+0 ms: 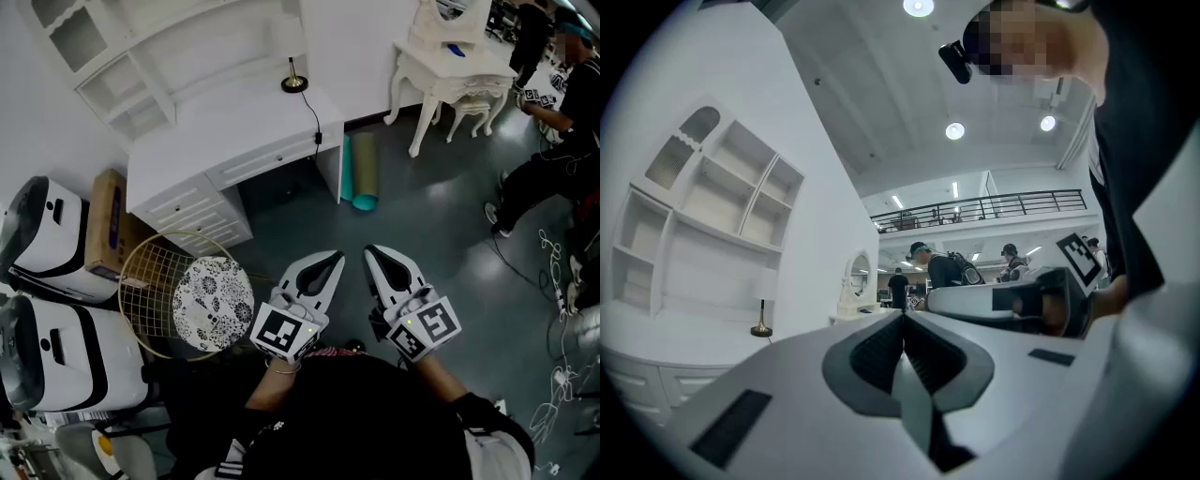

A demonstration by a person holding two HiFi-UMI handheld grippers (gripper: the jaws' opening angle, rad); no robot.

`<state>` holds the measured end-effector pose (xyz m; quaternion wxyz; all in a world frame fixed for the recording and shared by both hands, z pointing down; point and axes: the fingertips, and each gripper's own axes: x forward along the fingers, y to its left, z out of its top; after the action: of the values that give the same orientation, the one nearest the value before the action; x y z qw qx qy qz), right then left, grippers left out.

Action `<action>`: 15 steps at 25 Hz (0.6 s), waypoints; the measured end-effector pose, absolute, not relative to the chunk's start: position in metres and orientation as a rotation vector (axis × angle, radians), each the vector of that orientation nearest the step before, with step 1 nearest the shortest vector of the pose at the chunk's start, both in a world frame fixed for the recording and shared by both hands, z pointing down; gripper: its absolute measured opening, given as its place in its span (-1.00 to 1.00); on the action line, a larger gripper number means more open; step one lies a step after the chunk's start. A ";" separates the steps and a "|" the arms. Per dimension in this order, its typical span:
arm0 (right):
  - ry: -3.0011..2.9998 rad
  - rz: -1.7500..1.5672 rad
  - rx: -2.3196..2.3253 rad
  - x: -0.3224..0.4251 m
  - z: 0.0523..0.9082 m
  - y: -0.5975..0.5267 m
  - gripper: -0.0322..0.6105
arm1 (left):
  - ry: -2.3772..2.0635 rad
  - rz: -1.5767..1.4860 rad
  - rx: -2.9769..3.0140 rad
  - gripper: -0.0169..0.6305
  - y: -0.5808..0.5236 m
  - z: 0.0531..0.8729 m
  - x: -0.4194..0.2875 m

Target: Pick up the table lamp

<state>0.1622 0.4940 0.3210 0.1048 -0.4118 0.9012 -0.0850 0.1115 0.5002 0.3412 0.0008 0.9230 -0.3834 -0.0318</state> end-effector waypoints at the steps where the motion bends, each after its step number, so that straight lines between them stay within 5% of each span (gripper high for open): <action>1: 2.655 -0.250 -1.215 0.165 0.321 0.494 -0.85 | -1.203 -0.101 2.902 -0.91 0.500 0.341 0.114; 15: 2.657 -0.249 -1.168 0.197 0.322 0.484 -0.85 | -1.302 -0.126 2.955 -0.91 0.492 0.324 0.144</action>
<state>0.1965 0.4839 0.3218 0.1140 -0.3984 0.9061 -0.0849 0.1444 0.4921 0.3236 -0.0447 0.9135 -0.4024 -0.0390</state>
